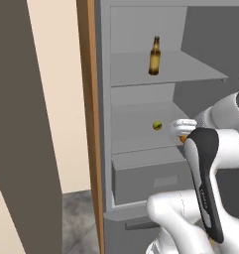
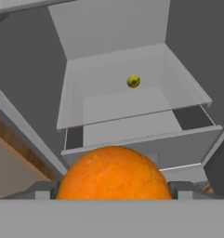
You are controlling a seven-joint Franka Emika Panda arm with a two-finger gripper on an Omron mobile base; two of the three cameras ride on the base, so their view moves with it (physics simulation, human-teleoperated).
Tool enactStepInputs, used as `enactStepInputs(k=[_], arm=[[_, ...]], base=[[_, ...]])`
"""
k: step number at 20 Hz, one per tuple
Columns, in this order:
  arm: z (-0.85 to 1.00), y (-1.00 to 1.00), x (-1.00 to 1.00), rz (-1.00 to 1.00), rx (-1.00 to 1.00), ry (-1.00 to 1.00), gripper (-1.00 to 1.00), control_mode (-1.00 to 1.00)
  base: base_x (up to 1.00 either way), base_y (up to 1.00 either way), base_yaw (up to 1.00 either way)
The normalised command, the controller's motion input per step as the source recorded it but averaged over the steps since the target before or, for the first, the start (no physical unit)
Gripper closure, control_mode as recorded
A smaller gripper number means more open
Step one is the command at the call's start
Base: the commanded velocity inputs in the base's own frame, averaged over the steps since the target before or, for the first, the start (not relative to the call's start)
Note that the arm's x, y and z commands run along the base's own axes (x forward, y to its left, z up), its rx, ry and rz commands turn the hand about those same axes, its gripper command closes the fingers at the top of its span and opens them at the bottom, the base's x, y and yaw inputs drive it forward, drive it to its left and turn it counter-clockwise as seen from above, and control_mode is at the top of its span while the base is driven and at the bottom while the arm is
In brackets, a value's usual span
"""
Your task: Place the beer on the top shelf of the fridge to keep it out of children's reach, and place the pear and orange on lower shelves for easy access.
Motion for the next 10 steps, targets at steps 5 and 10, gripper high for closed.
enactStepInputs(k=[5,10], arm=[[-0.19,-0.02,0.24,-0.01,0.0,0.0,1.0,-1.0],[-0.31,-0.18,0.59,-0.04,0.0,0.11,1.0,-1.0]], base=[[0.15,-0.01,-0.01],[0.0,0.0,0.0]])
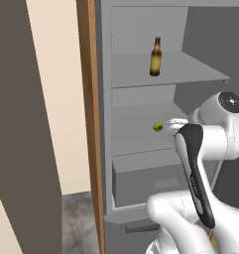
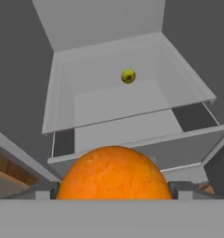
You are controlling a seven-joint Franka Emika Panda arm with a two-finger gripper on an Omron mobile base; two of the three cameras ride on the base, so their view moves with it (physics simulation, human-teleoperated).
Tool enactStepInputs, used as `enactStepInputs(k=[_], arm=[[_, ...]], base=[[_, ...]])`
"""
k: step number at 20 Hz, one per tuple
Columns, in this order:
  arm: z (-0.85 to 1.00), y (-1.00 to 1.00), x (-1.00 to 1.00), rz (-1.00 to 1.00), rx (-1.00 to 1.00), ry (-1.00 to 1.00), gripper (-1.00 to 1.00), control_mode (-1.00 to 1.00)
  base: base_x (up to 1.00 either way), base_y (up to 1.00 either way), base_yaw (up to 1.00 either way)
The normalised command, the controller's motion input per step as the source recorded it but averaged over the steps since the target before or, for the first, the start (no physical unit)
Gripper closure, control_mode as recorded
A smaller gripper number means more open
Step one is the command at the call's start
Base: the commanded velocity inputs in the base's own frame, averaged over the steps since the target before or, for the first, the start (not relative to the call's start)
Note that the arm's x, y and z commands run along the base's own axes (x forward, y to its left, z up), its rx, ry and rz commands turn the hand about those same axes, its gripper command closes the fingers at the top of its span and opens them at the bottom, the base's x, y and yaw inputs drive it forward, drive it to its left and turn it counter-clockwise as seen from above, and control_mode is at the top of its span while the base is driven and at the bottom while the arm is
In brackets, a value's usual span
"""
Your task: Place the beer on the top shelf of the fridge to keep it out of children's reach, and place the pear and orange on lower shelves for easy access.
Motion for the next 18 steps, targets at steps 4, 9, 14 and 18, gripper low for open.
enactStepInputs(k=[4,9,14,18], arm=[[-0.38,-0.26,0.69,-0.05,0.0,0.2,1.0,-1.0],[-0.55,-0.19,0.74,-0.01,0.0,0.15,1.0,-1.0],[-0.66,-0.09,0.7,0.0,0.0,0.01,1.0,-1.0],[-0.62,-0.15,0.59,0.0,0.0,0.0,1.0,-1.0]], base=[[0.0,0.0,0.0],[0.0,0.0,0.0],[0.0,0.0,0.0],[0.0,0.0,0.0]])
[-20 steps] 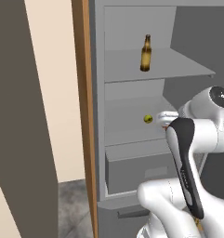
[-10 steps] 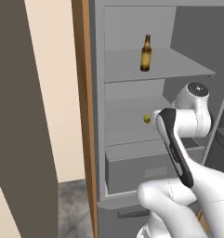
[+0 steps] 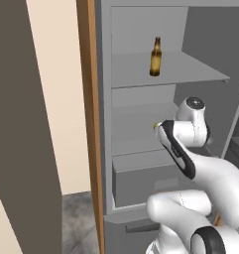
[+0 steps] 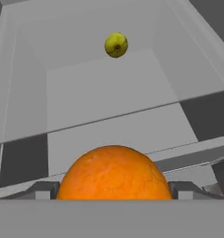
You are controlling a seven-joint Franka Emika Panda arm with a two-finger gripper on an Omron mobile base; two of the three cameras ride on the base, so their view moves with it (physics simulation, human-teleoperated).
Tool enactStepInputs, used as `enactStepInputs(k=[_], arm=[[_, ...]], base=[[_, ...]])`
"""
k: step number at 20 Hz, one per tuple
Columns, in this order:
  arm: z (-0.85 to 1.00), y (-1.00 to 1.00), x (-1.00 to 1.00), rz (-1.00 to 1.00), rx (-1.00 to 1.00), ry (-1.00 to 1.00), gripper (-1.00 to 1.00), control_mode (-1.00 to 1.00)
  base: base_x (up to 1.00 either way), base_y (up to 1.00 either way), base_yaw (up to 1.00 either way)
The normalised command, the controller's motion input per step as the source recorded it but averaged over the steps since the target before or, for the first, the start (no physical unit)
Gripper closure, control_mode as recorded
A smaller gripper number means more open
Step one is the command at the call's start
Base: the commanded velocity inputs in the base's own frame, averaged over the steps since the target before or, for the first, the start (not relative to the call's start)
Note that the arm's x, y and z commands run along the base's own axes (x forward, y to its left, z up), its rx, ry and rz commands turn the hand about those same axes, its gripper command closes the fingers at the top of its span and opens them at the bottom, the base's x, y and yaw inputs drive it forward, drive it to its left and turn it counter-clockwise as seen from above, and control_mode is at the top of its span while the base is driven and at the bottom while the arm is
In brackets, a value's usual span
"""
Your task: Place the beer on the top shelf of the fridge to keep it out of children's reach, and place the pear and orange on lower shelves for easy access.
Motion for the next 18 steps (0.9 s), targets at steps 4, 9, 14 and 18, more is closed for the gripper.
enactStepInputs(k=[4,9,14,18], arm=[[-0.57,-0.29,0.53,0.0,0.0,0.0,1.0,-1.0],[-0.27,-0.3,0.56,0.0,0.0,0.05,1.0,-1.0],[-0.18,-0.21,0.63,0.0,0.0,0.08,1.0,-1.0],[-0.25,-0.11,0.63,0.0,0.0,0.02,1.0,-1.0]], base=[[0.0,0.0,0.0],[0.0,0.0,0.0],[0.0,0.0,0.0],[0.0,0.0,0.0]])
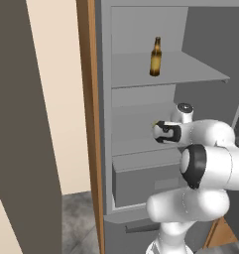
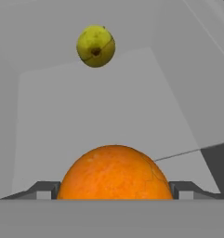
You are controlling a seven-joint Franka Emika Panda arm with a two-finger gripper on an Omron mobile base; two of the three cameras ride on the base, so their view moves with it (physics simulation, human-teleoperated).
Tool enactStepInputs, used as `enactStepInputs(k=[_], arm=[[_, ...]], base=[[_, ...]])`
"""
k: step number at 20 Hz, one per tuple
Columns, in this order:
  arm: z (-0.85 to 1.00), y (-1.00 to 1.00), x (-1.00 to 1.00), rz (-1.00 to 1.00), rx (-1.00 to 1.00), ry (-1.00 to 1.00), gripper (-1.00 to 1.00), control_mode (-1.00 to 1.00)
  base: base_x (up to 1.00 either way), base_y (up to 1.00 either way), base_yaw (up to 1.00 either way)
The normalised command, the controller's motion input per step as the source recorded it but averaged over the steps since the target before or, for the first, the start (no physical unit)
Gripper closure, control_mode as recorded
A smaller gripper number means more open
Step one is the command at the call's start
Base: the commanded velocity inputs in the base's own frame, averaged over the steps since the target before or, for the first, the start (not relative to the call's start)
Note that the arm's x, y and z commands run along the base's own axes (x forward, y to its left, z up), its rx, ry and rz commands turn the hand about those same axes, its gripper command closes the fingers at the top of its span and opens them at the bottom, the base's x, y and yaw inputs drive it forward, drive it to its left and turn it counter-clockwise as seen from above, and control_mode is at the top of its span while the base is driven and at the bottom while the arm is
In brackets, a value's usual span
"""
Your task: Place the beer on the top shelf of the fridge to keep it out of children's reach, and place the pear and orange on lower shelves for easy access.
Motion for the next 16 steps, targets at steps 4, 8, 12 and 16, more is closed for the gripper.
enactStepInputs(k=[4,8,12,16], arm=[[-0.34,-0.16,0.61,0.01,0.0,-0.03,1.0,-1.0],[-0.25,-0.21,0.71,0.01,0.01,-0.01,1.0,-1.0],[-0.18,-0.2,0.76,0.01,0.02,-0.02,1.0,-1.0],[-0.09,-0.18,0.82,0.02,0.03,-0.03,1.0,-1.0]], base=[[0.0,0.0,0.0],[0.0,0.0,0.0],[0.0,0.0,0.0],[0.0,0.0,0.0]])
